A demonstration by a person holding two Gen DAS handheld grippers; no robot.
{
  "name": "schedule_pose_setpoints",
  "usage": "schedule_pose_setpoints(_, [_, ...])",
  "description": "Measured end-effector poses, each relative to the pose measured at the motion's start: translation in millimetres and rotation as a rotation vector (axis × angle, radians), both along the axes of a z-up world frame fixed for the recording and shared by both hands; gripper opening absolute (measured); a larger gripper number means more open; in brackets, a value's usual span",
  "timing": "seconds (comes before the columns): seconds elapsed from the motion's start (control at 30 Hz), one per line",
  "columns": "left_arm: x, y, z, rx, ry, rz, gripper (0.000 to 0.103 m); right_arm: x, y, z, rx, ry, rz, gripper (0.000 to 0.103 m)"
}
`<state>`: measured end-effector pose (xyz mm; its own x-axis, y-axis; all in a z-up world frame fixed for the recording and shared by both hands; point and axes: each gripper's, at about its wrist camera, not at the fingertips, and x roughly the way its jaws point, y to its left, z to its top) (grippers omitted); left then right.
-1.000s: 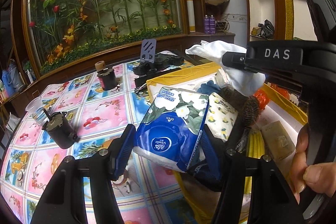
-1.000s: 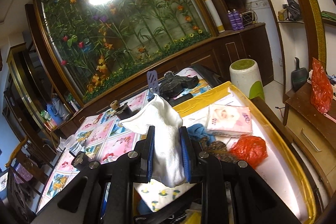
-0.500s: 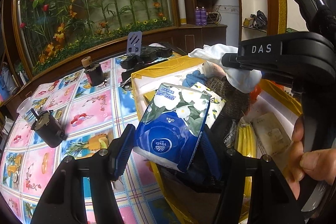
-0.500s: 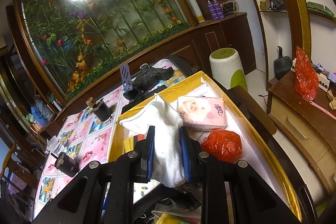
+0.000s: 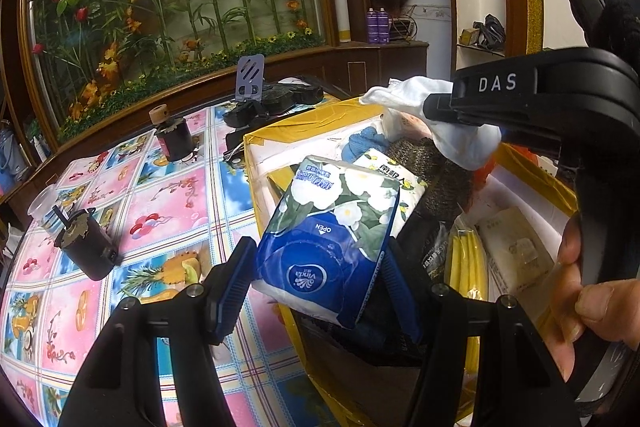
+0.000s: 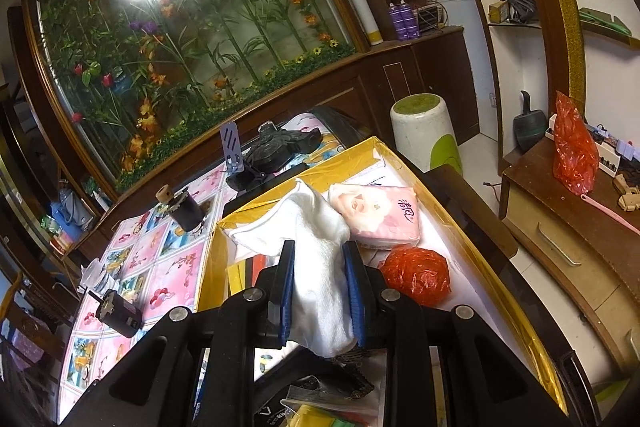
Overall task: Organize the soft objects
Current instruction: 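Lower the Vinda bag and cloth into the white box and open both grippers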
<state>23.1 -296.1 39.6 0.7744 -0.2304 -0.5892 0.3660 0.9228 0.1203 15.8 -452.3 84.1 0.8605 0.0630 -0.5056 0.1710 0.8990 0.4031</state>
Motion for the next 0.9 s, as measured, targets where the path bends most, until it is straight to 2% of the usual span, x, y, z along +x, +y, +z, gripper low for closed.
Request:
schedule_pose_setpoints(0.53, [1, -2, -3, 0.000, 0.012, -0.015, 0.068, -3, -3, 3, -0.006, -0.014, -0.012, 0.031])
schedule_pose_setpoints(0.67, [0, -4, -3, 0.003, 0.008, -0.021, 0.070, -4, -3, 3, 0.003, -0.016, 0.002, 0.042])
schedule_pose_setpoints(0.9, [-4, -2, 0, -0.016, -0.003, -0.033, 0.079, -16, -2, 12, 0.028, -0.109, 0.025, 0.056])
